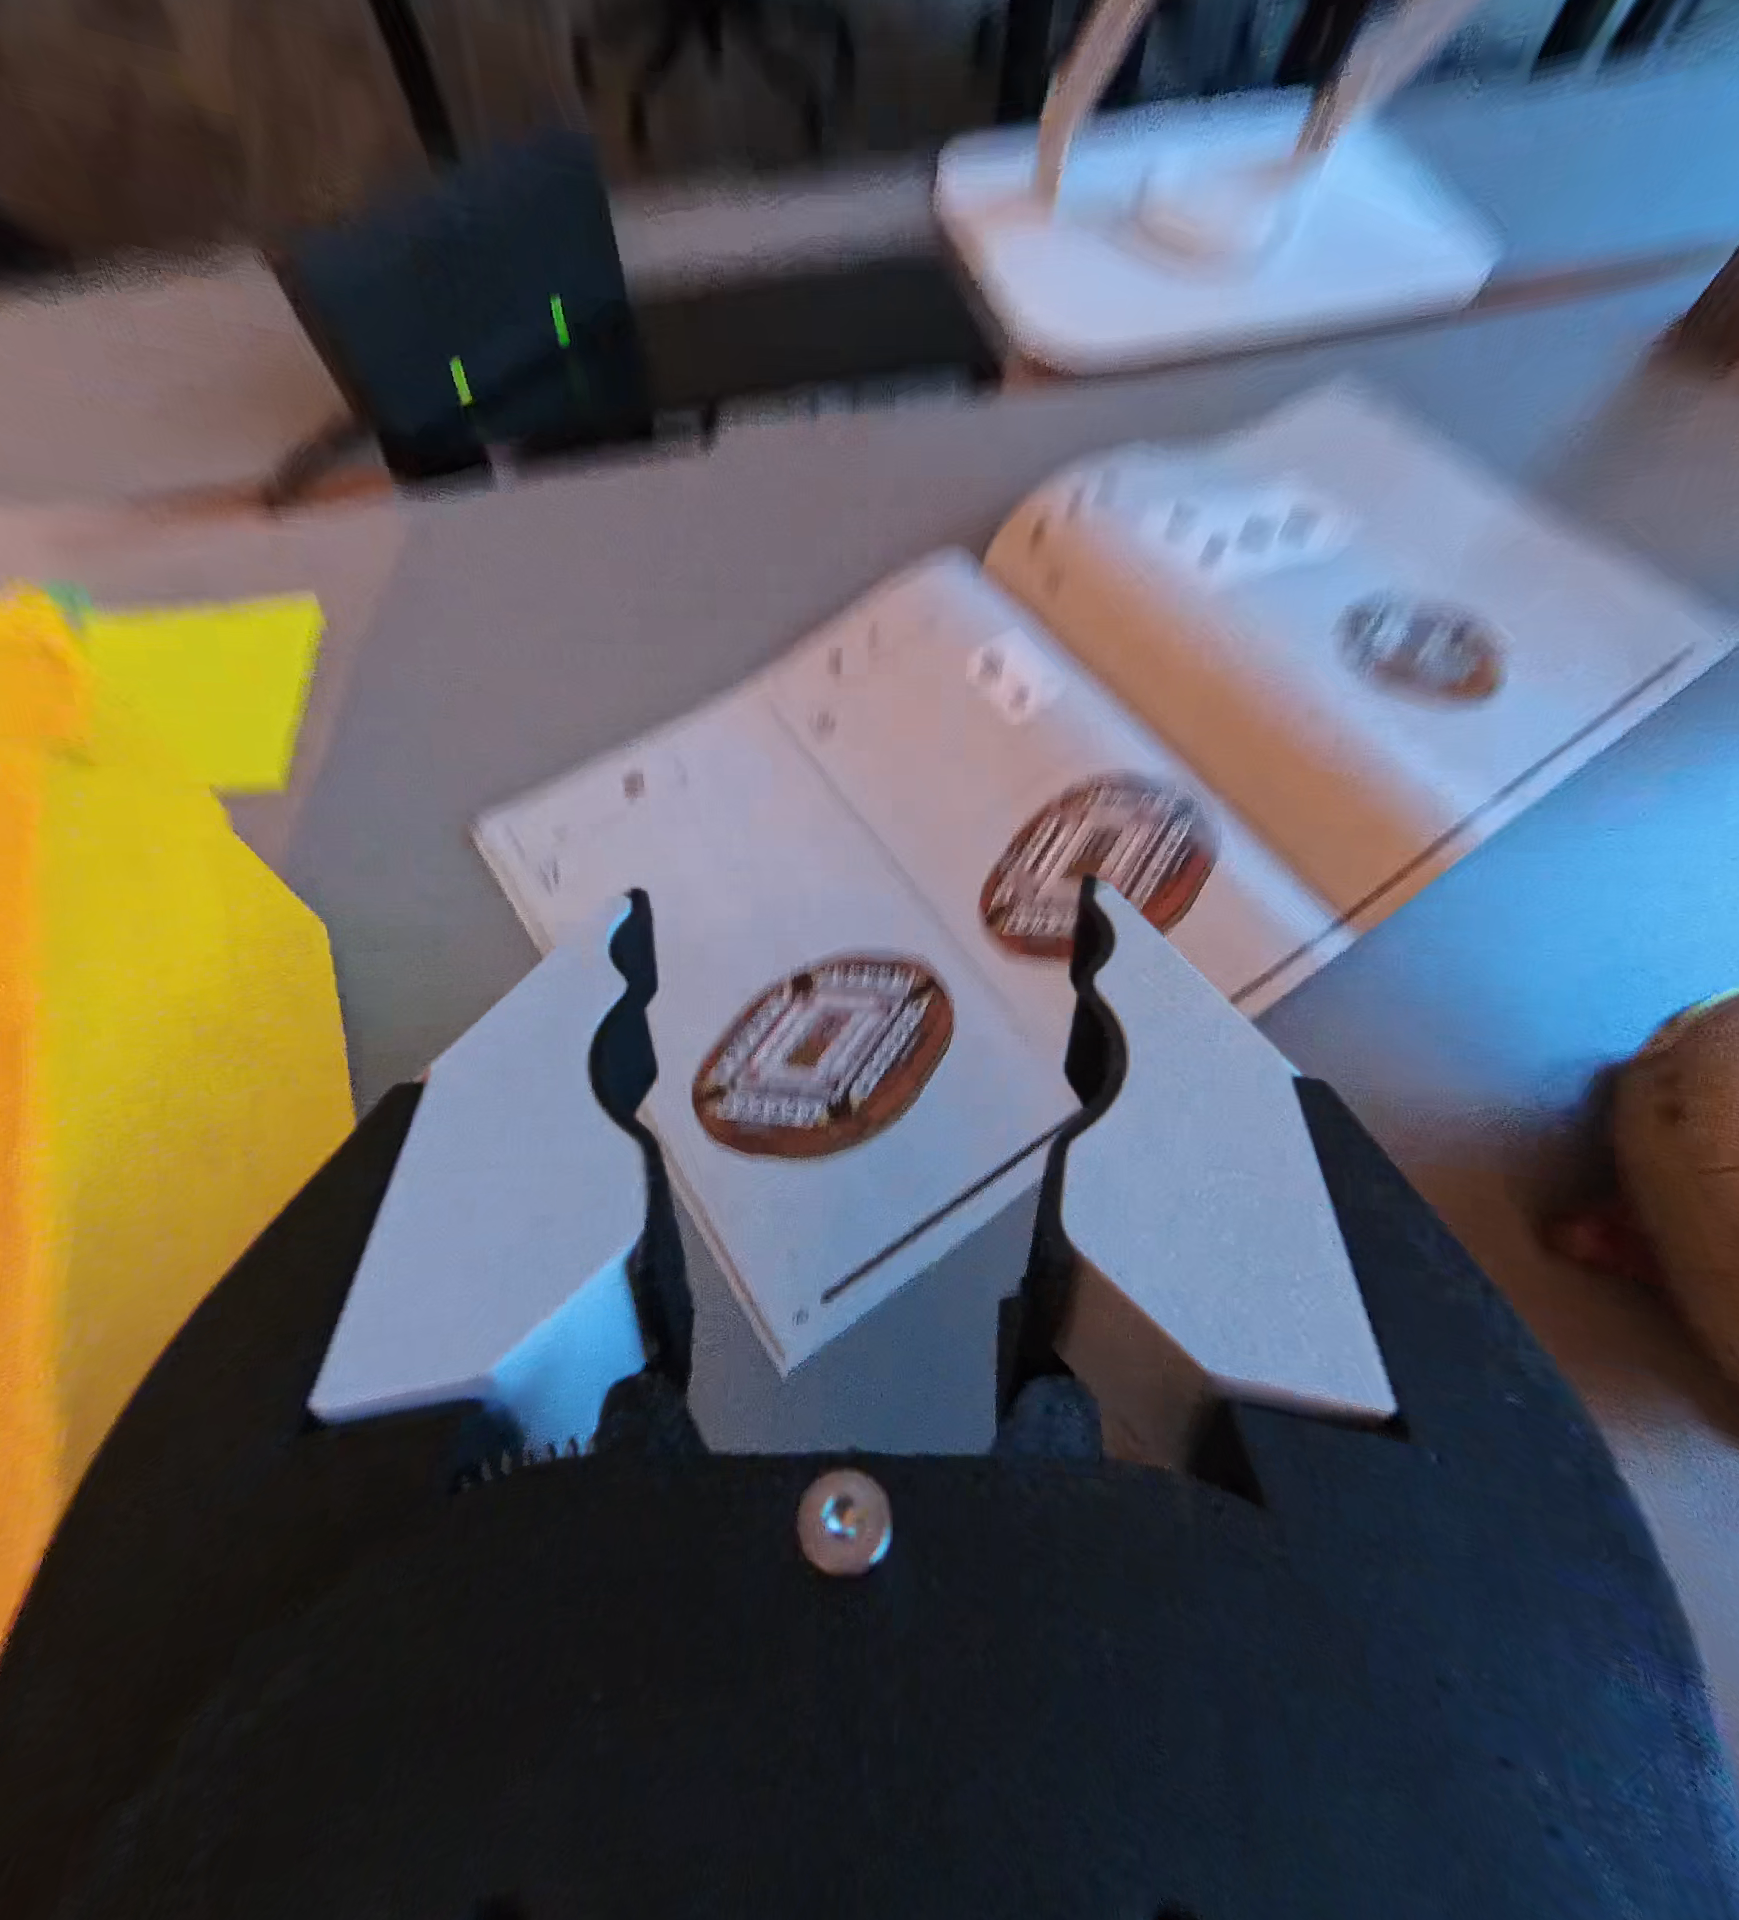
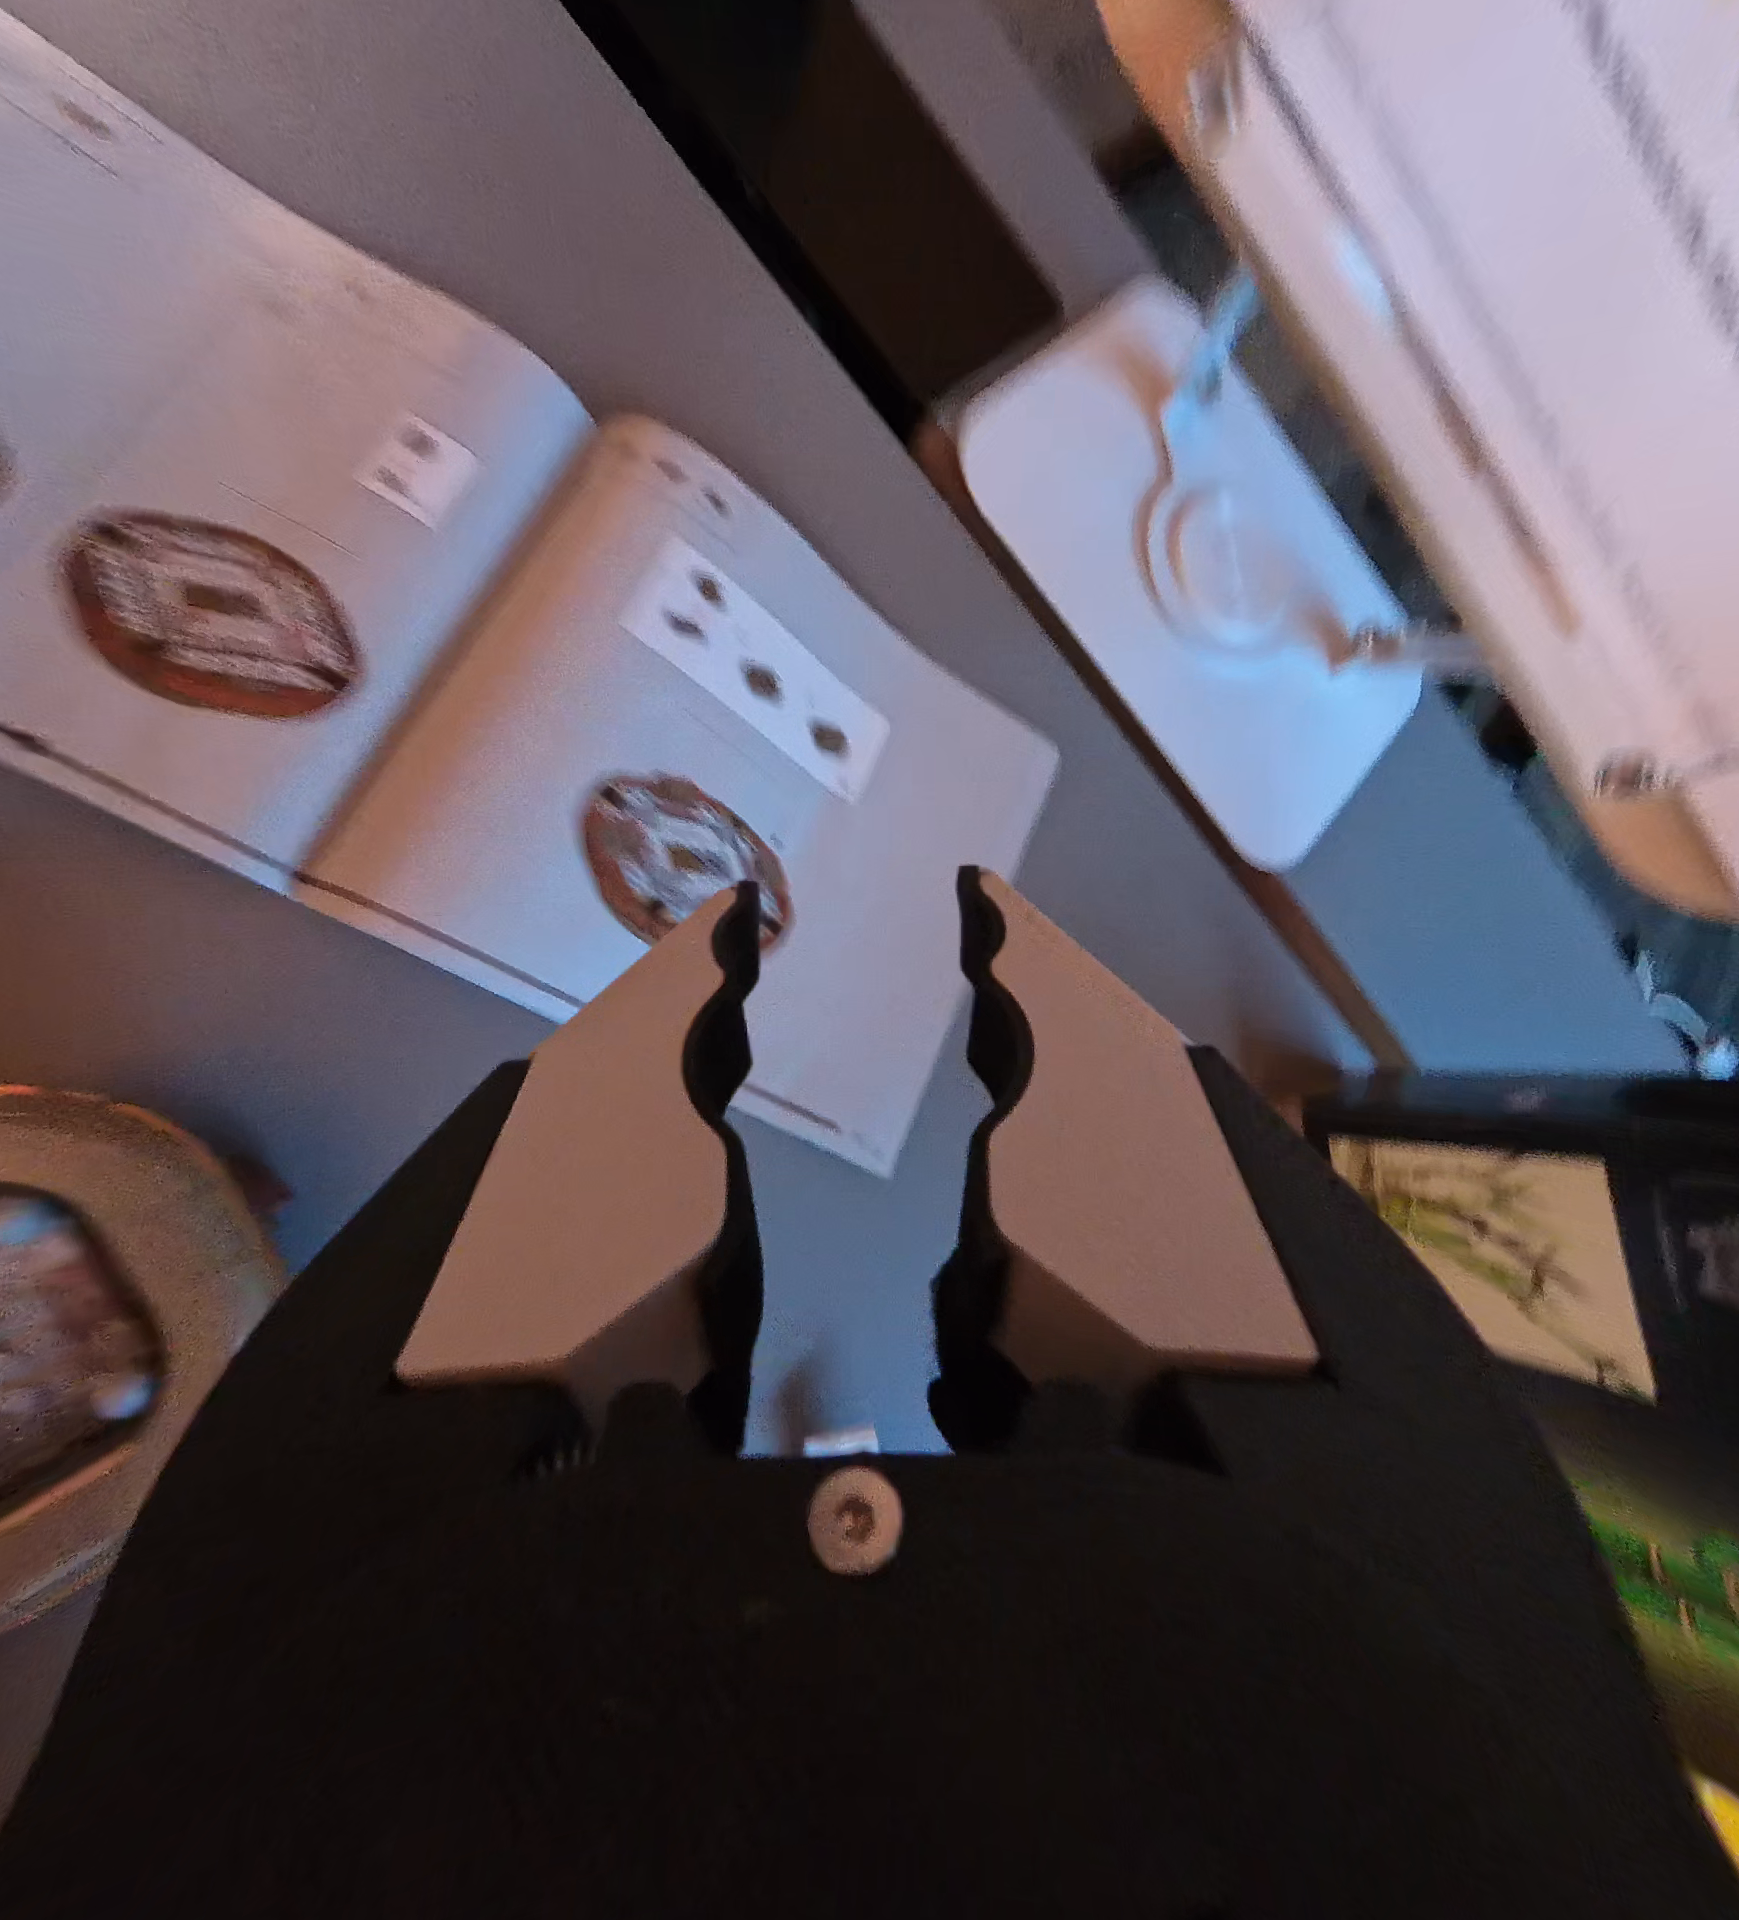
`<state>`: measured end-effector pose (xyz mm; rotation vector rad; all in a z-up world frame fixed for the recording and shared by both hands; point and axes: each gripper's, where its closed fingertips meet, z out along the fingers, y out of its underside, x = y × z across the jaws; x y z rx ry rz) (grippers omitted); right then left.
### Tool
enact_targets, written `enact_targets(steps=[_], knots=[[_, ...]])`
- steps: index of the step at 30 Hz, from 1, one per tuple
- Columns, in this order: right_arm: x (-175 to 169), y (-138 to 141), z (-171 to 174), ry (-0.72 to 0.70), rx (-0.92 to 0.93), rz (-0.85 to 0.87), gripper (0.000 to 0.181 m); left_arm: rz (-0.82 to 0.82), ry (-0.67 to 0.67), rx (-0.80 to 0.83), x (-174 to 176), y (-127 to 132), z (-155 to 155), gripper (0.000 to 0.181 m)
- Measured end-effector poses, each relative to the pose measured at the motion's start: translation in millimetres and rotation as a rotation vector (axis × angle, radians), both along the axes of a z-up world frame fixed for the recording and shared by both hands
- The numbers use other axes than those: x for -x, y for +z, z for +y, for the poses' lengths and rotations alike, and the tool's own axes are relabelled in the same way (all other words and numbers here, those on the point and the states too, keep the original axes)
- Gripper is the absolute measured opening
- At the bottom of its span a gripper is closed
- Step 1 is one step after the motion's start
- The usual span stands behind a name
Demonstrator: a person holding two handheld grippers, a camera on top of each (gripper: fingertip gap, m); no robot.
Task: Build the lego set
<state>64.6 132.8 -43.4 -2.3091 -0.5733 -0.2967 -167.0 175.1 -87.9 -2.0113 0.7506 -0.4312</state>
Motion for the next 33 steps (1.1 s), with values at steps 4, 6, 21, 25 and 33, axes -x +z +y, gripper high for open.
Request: enact_targets(steps=[4, 6, 21, 25, 33], knots=[[88.3, 7.0, -2.3, 0.220, -0.069, 0.110, 0.050, -0.272, 0.038, -0.300, 11.3, 84.4, -13.9, 0.069], [143.1, -8.5, -8.9, 0.348, -0.028, 0.253, 0.059, -0.401, 0.091, -0.438, 29.6, 117.4, -21.6, 0.059], [244.1, -118.6, 3.9, 0.855, 0.337, 0.105, 0.066, -0.574, 0.120, -0.505, 62.4, 144.9, -27.1, 0.057], [242.0, -119.8, 8.1, 0.835, 0.361, 0.209, 0.052, -0.563, 0.128, -0.464, 68.7, 135.7, -20.4, 0.057], [235.3, -118.7, 8.6, 0.840, 0.374, 0.235, 0.005, -0.552, 0.102, -0.398, 61.9, 124.3, -15.8, 0.056]])
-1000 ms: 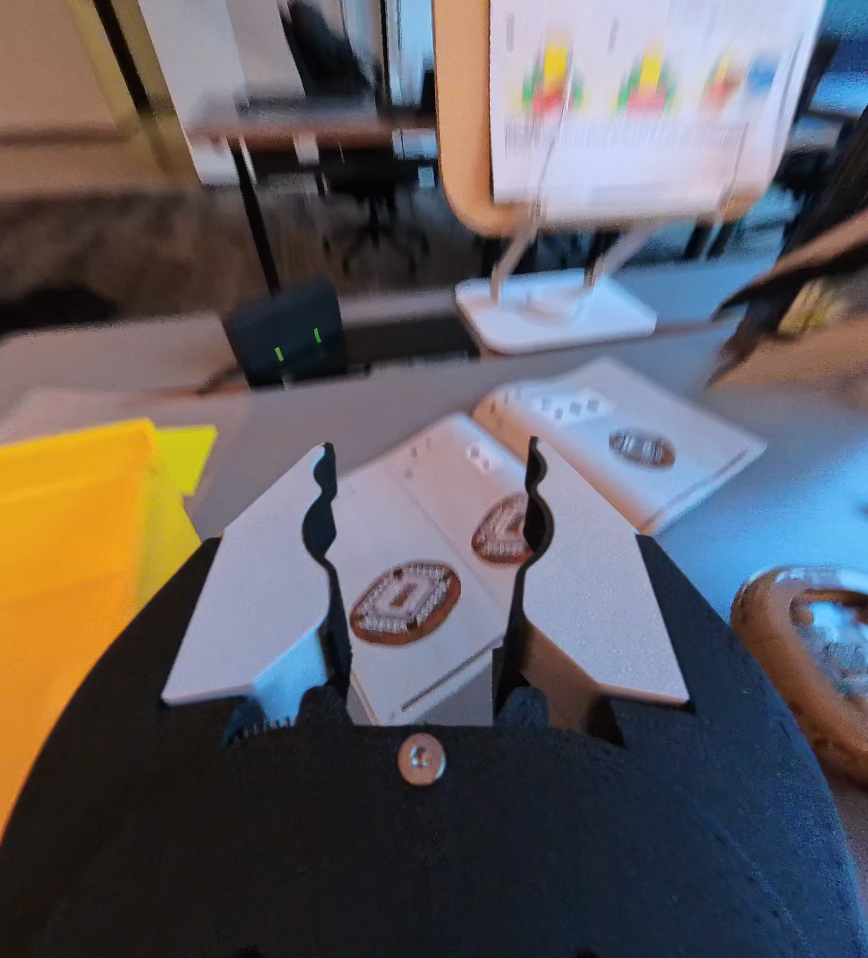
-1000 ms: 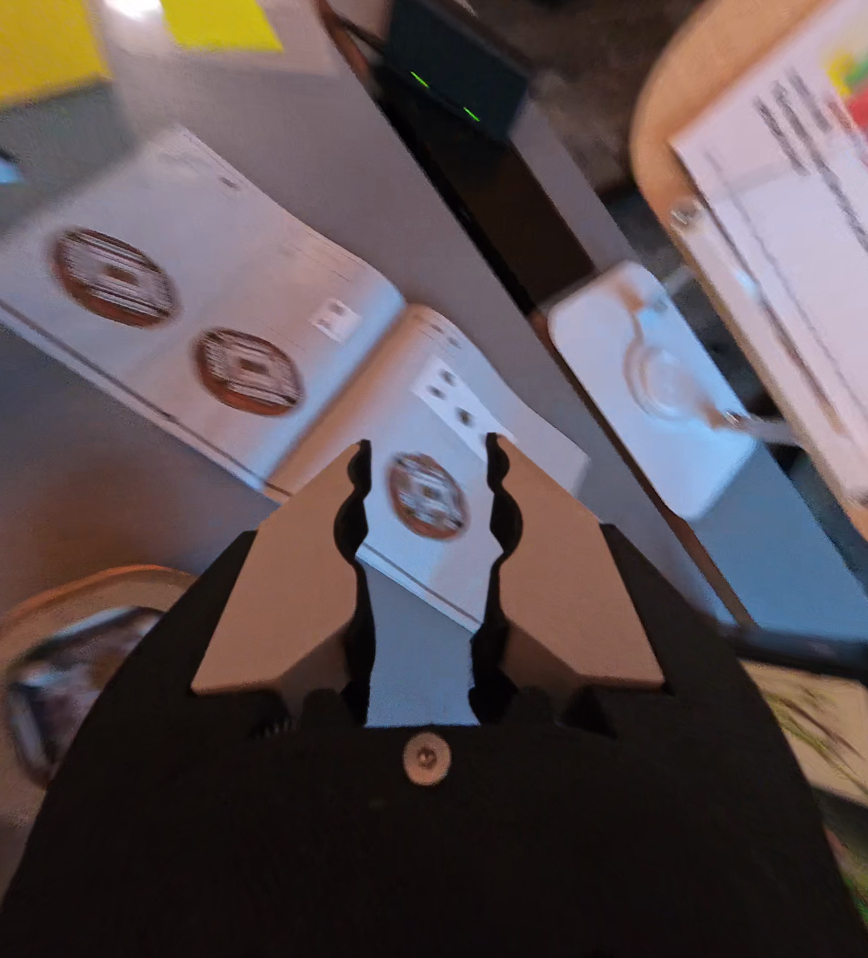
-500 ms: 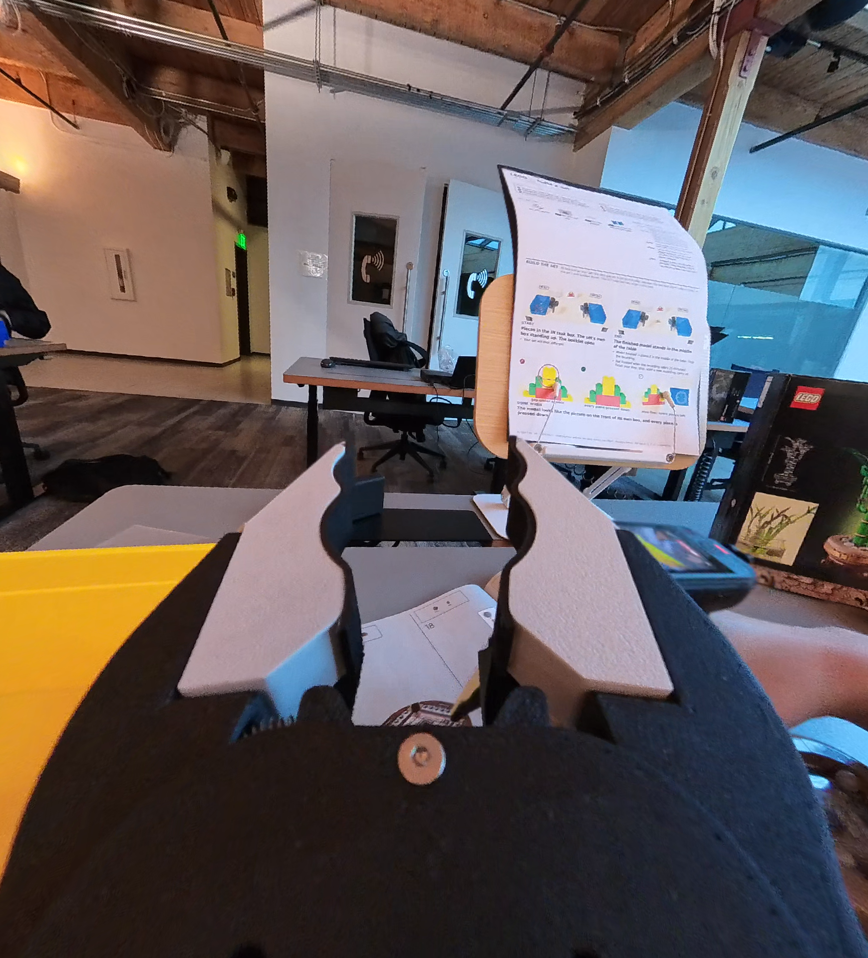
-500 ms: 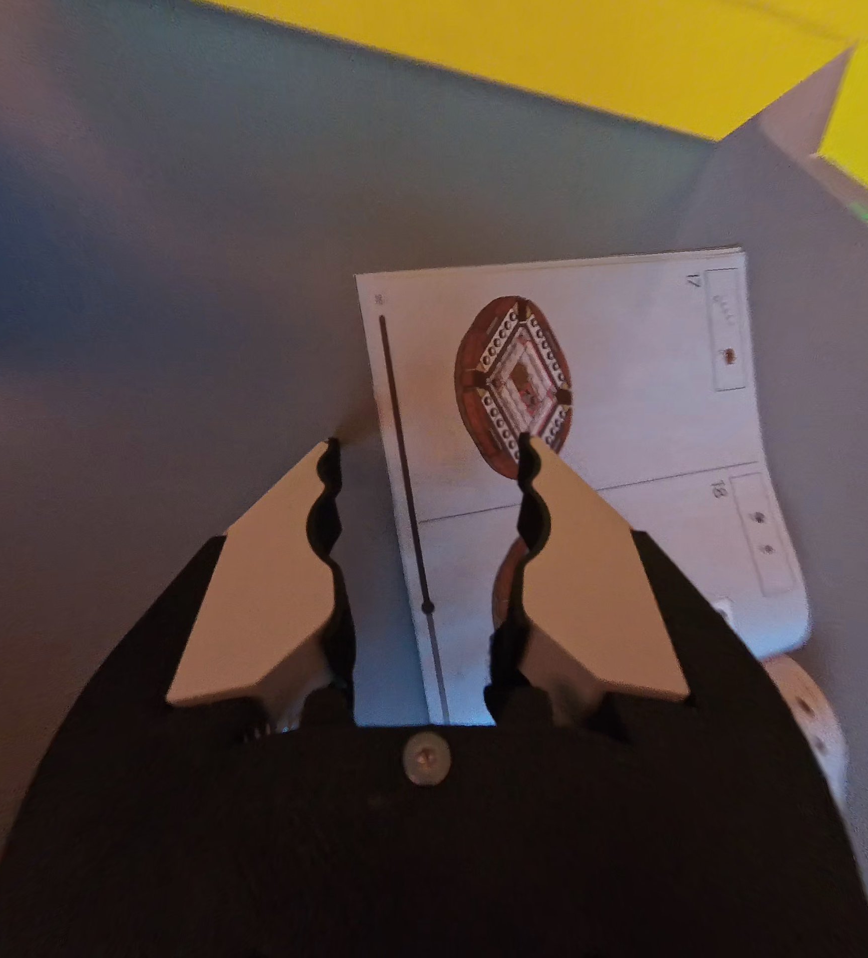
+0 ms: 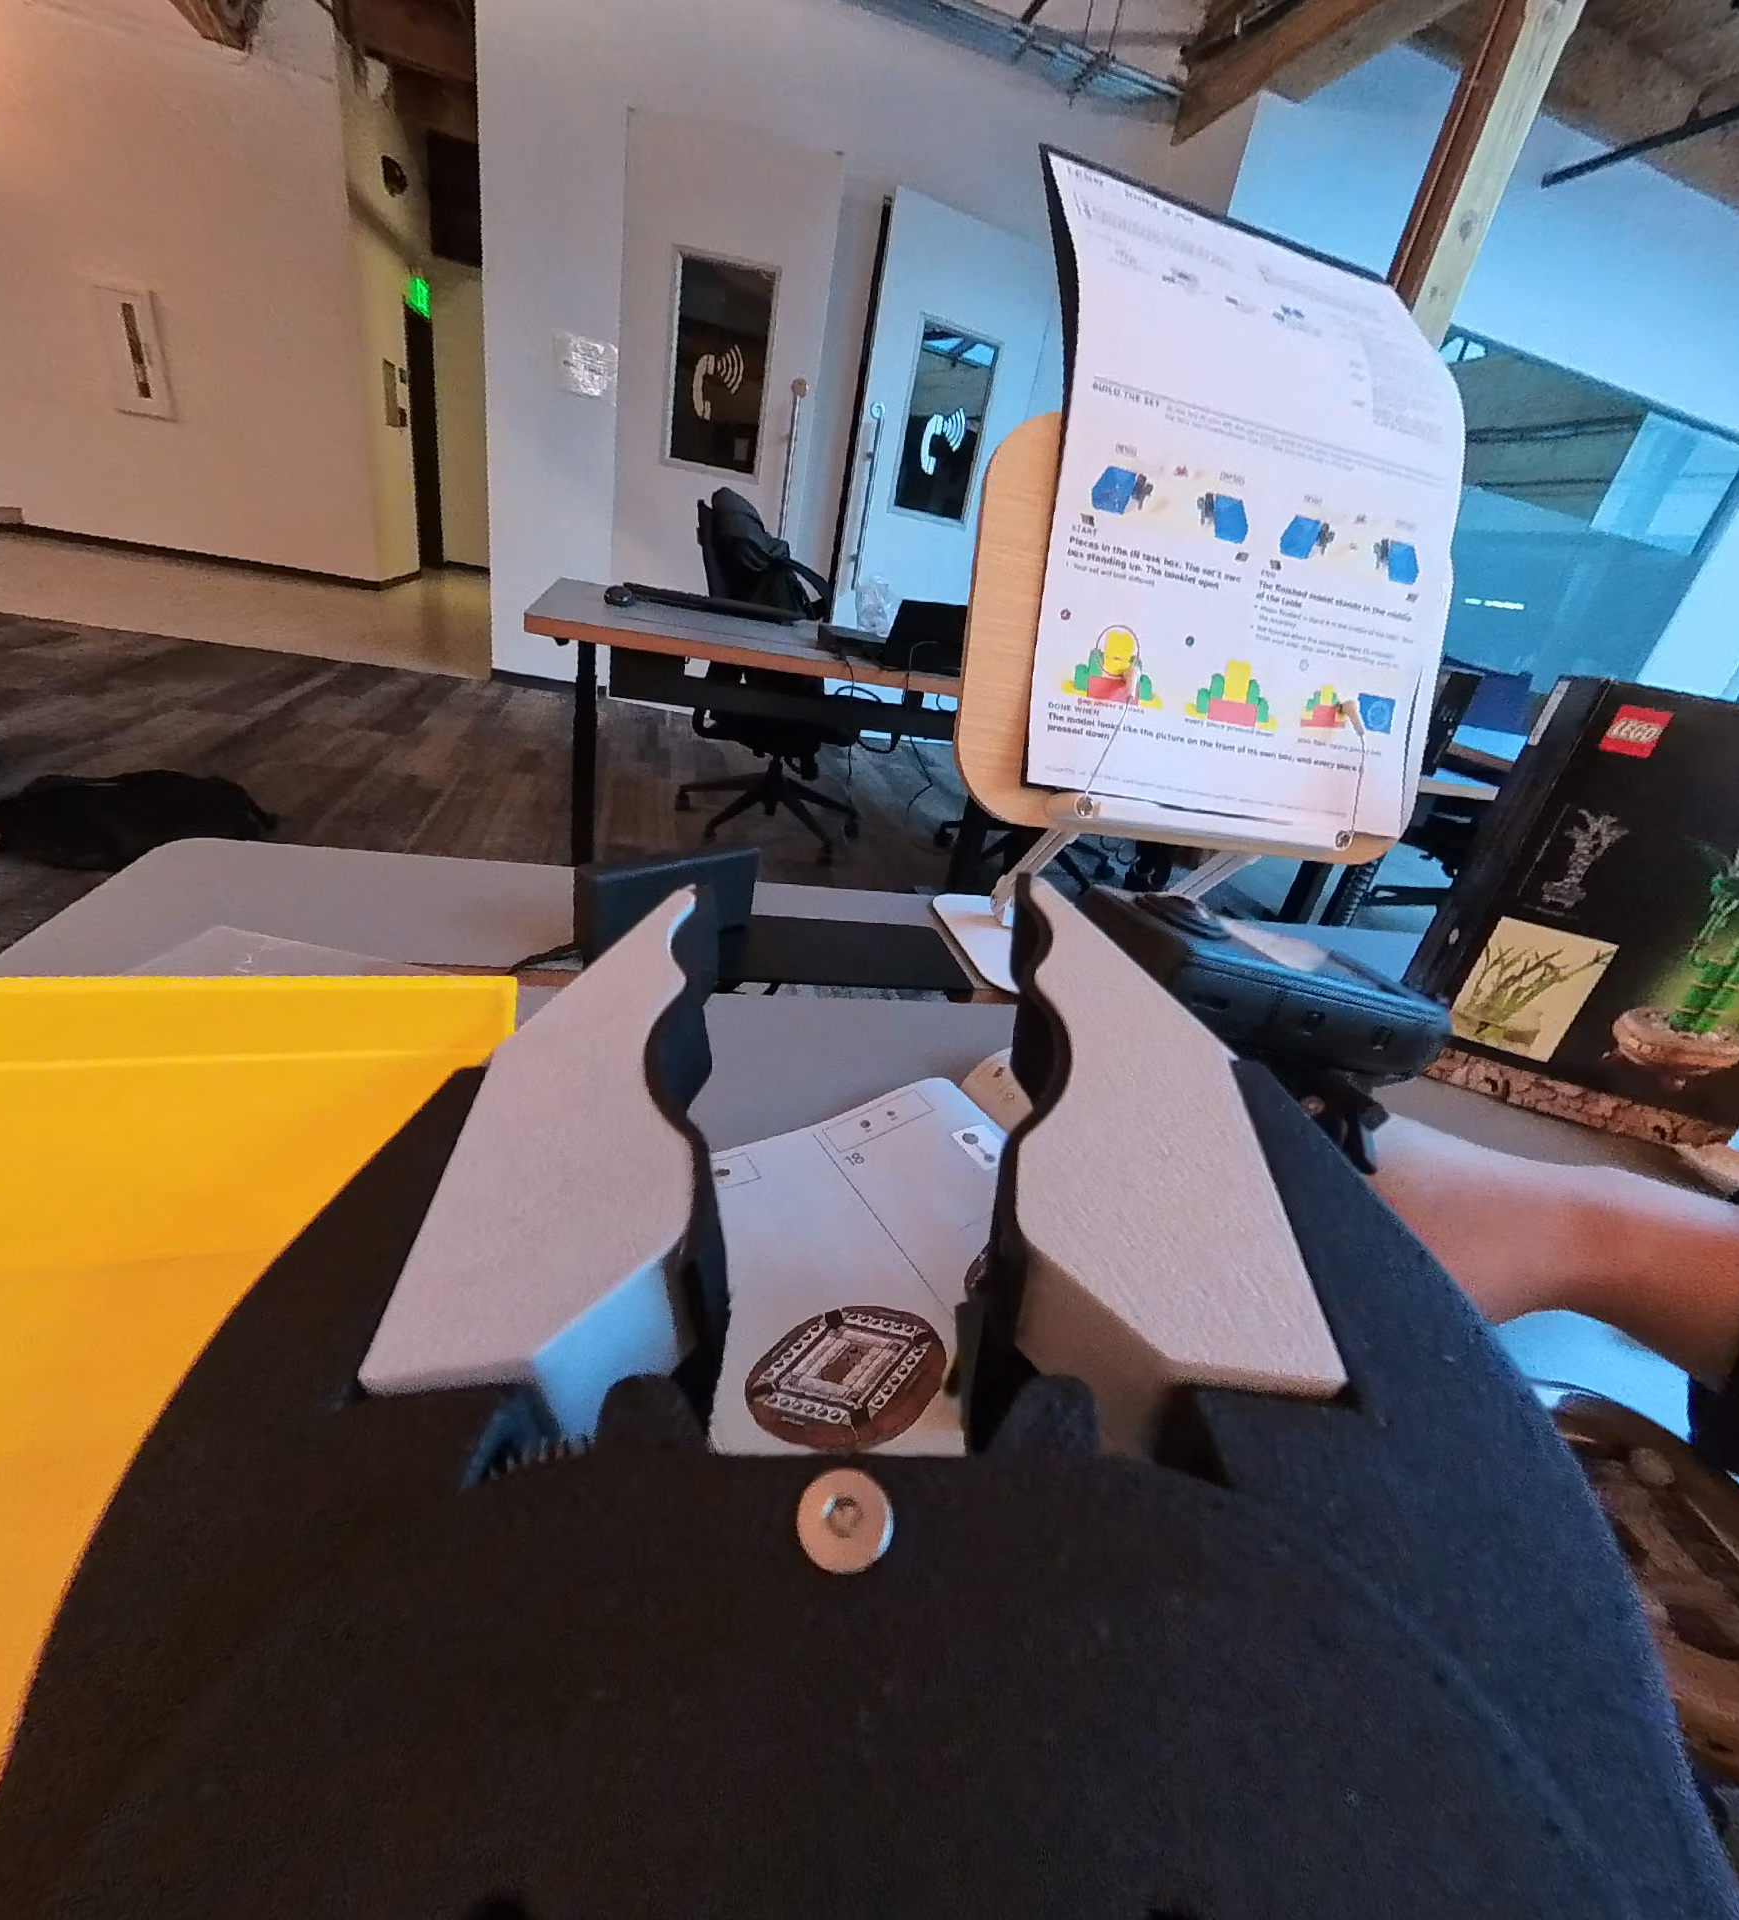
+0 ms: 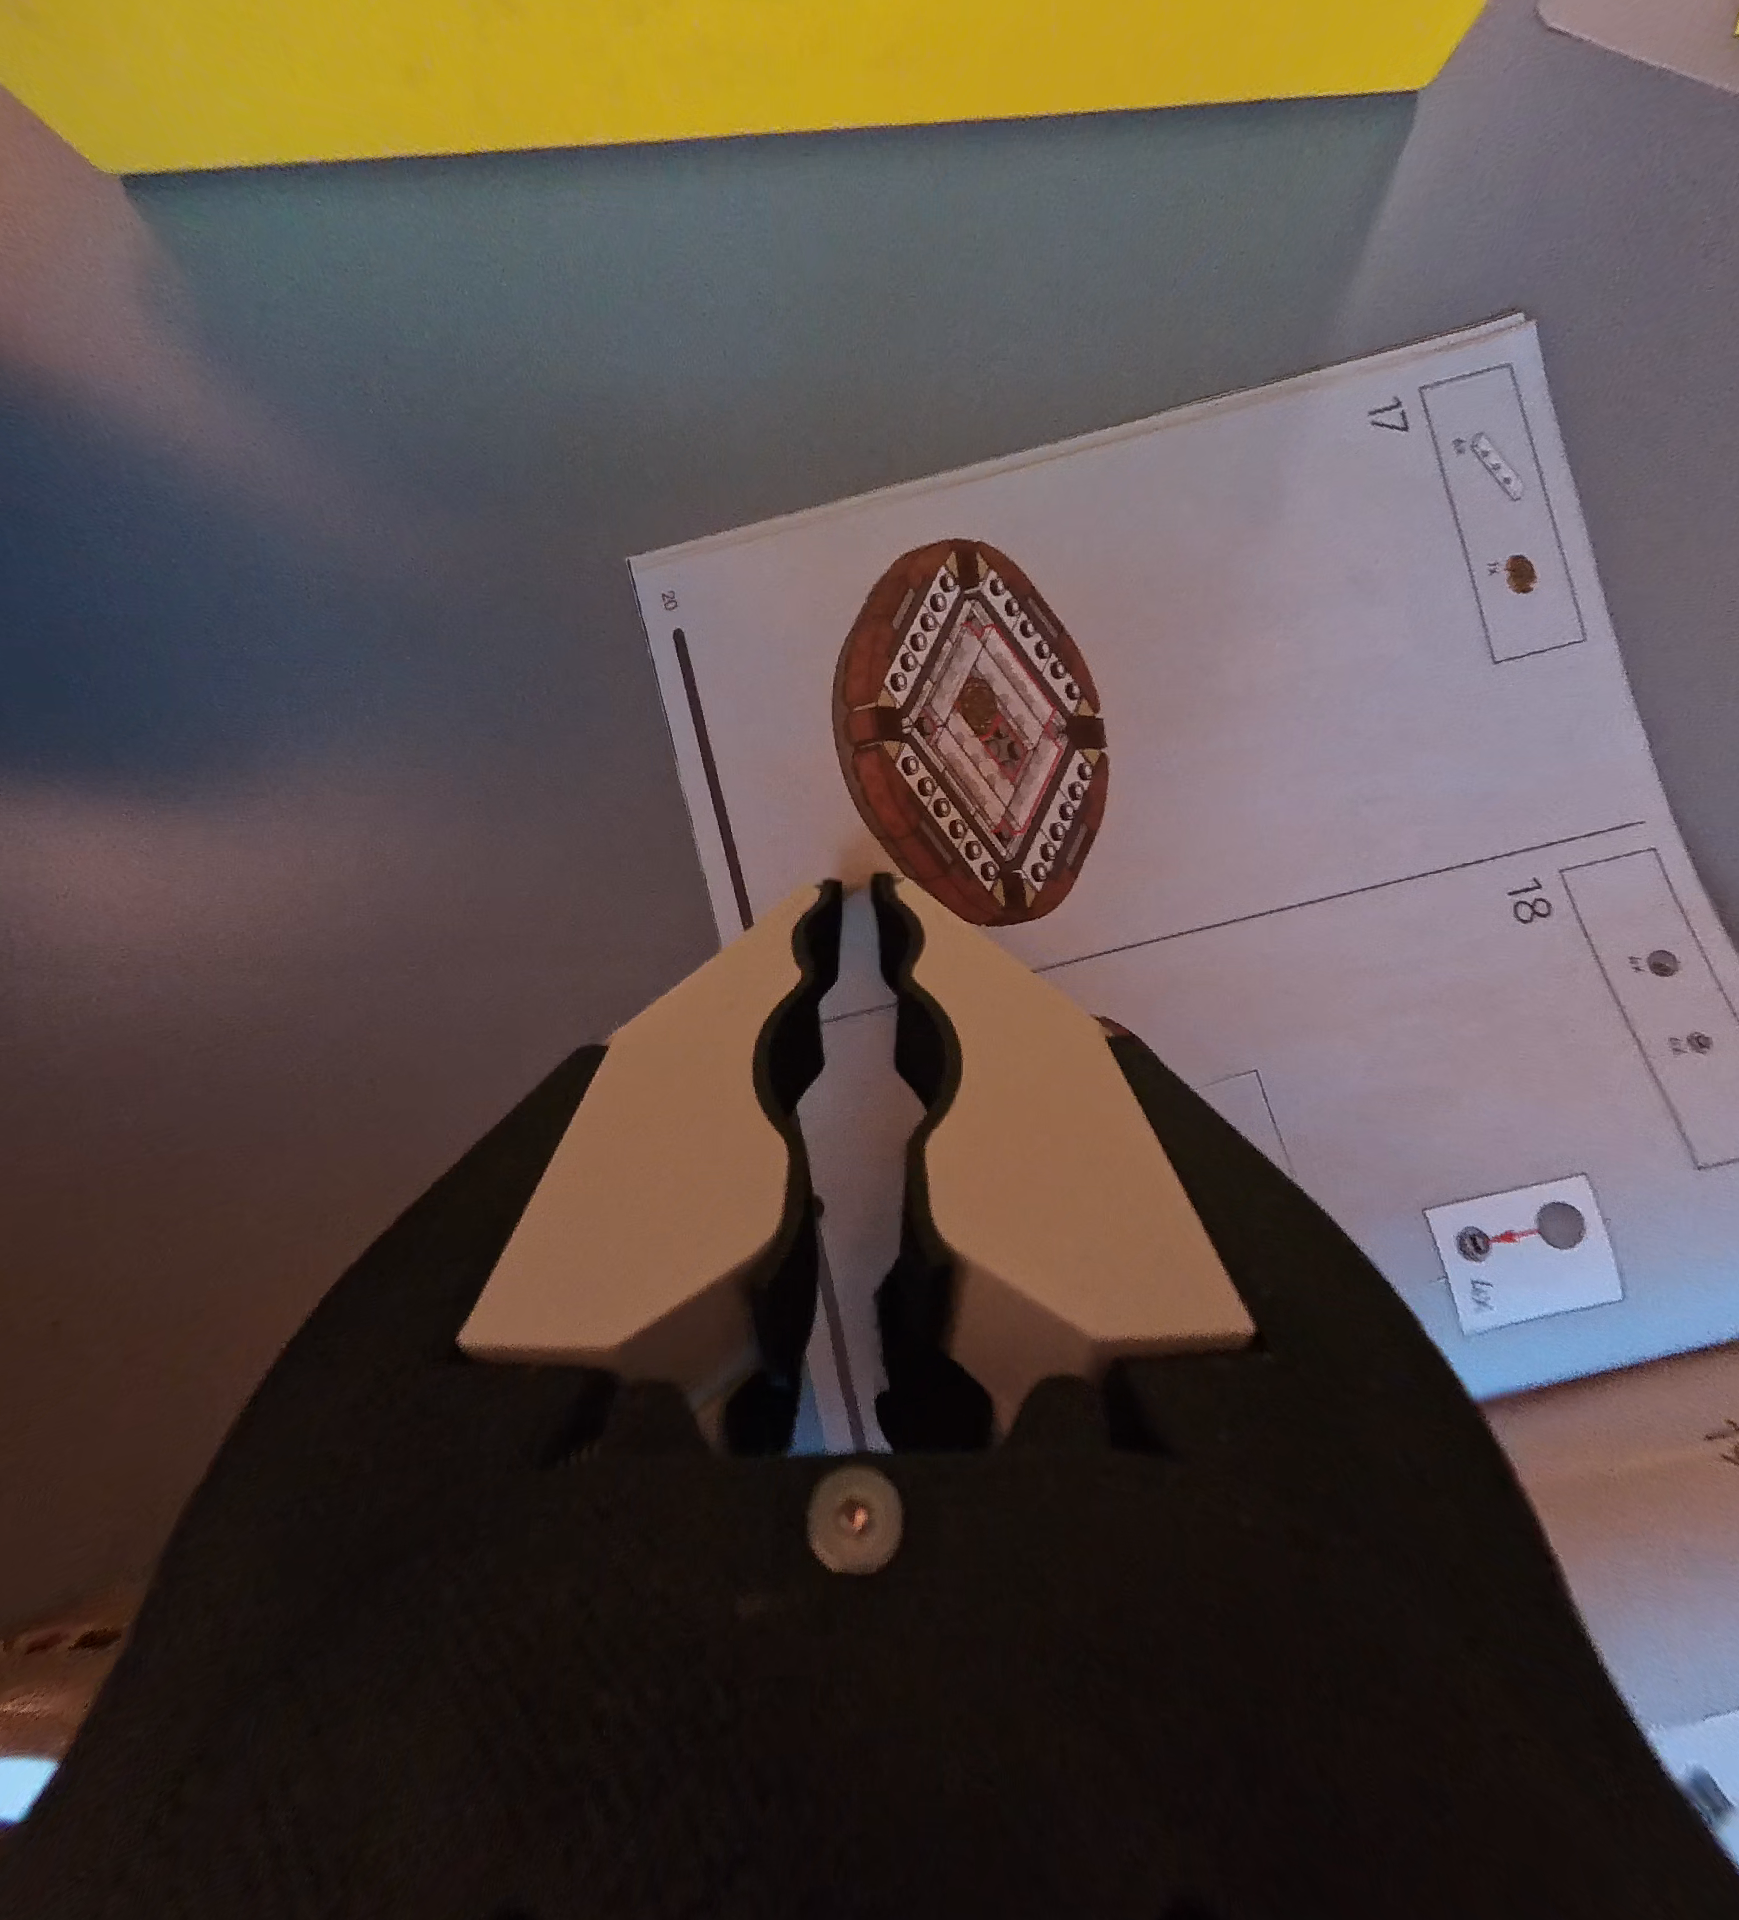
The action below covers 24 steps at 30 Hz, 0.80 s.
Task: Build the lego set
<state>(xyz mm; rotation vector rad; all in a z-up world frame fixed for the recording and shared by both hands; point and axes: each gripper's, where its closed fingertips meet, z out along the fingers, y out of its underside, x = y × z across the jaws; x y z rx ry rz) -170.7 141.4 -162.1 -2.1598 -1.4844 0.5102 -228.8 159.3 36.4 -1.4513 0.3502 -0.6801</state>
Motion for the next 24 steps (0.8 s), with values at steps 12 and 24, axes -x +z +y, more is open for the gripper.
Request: enact_targets(steps=[12, 24], knots=[[-31.0, -1.1, -21.2, 0.119, -0.036, -0.087, 0.067, 0.054, -0.028, 0.074, -9.1, -16.3, 4.4, 0.056], [-65.5, -0.4, -33.8, 0.093, -0.008, -0.143, 0.040, 0.185, -0.090, 0.224, -28.7, -55.9, 10.6, 0.057]])
